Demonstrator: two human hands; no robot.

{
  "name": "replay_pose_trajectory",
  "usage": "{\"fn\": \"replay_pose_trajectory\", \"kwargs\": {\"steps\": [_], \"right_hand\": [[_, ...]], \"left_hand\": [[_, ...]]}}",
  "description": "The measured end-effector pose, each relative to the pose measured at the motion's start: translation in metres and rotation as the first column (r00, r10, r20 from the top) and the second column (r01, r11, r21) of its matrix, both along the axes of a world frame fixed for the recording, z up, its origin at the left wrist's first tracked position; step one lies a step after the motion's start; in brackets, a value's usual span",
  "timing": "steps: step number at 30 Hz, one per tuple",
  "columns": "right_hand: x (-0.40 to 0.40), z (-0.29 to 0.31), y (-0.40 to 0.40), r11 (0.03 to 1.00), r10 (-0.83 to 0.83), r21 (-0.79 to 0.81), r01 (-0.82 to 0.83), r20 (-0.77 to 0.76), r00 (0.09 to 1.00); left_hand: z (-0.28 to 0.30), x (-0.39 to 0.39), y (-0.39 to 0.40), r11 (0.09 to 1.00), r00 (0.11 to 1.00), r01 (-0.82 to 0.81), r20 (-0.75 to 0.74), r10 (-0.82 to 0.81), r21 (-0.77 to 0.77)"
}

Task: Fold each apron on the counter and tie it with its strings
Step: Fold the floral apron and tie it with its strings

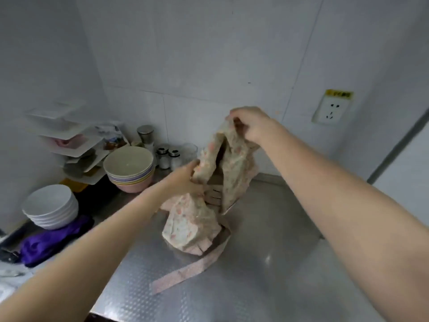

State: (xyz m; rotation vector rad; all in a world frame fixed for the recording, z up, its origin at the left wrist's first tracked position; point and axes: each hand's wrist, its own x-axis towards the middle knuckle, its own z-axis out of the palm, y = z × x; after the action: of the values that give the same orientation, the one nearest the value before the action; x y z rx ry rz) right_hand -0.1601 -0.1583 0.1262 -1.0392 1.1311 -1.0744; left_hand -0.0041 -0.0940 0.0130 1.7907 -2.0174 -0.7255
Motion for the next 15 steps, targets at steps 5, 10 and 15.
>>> {"fn": "replay_pose_trajectory", "kwargs": {"steps": [5,10,15], "right_hand": [[-0.063,0.088,-0.002,0.966,-0.141,-0.199,0.165,0.131,0.981],[-0.090,0.038,0.031,0.815,-0.436,-0.579,0.031,-0.576,0.692],[-0.107,-0.107,0.076,0.867,0.376,0.274,-0.417,-0.908,0.184]], "left_hand": [[0.086,-0.023,-0.028,0.982,0.927,-0.104,-0.374,0.037,-0.160],[0.059,-0.089,-0.042,0.975,0.834,-0.200,-0.504,0.222,0.100],[0.013,-0.128,-0.042,0.912,0.665,-0.133,-0.647,0.372,0.387]]}}
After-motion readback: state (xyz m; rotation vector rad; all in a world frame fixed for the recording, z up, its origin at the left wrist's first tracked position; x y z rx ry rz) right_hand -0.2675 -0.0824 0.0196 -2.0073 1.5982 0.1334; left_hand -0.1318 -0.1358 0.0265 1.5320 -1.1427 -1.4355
